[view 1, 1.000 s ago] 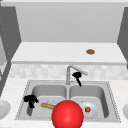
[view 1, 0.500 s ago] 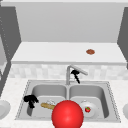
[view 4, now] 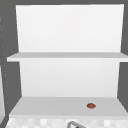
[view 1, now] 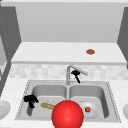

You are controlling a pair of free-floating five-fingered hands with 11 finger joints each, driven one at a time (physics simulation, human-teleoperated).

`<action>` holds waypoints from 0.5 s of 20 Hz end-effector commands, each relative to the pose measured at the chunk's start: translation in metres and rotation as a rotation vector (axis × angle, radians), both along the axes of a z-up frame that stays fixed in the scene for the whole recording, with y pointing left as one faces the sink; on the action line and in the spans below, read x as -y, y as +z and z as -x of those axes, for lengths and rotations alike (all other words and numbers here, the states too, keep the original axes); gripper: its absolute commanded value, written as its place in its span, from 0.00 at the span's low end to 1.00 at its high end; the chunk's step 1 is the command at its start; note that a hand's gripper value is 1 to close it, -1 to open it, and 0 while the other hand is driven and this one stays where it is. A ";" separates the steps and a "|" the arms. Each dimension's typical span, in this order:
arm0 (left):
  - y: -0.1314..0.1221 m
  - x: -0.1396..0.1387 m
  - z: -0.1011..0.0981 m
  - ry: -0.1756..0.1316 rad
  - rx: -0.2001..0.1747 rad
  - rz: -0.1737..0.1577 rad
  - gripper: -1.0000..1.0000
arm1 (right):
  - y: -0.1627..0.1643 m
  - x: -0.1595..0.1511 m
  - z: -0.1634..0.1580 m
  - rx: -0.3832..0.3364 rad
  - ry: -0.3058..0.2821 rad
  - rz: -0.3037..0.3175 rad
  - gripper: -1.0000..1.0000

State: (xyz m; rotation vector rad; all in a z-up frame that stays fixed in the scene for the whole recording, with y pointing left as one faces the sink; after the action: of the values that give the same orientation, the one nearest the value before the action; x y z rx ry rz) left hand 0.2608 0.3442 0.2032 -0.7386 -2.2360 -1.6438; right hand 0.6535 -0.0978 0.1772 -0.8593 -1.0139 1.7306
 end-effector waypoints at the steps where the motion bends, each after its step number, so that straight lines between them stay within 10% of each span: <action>1: 0.000 0.000 0.000 0.000 0.000 0.000 0.50 | -0.023 0.000 -0.005 -0.027 0.000 0.033 0.00; 10: 0.000 0.000 0.000 0.000 0.000 0.000 0.50 | -0.039 -0.002 0.009 0.092 -0.002 0.028 0.00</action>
State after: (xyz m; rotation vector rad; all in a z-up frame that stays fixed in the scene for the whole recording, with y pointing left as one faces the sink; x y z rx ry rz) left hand 0.2608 0.3442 0.2032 -0.7386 -2.2360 -1.6438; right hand 0.6395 -0.0996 0.1499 -0.9950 -1.1074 1.6924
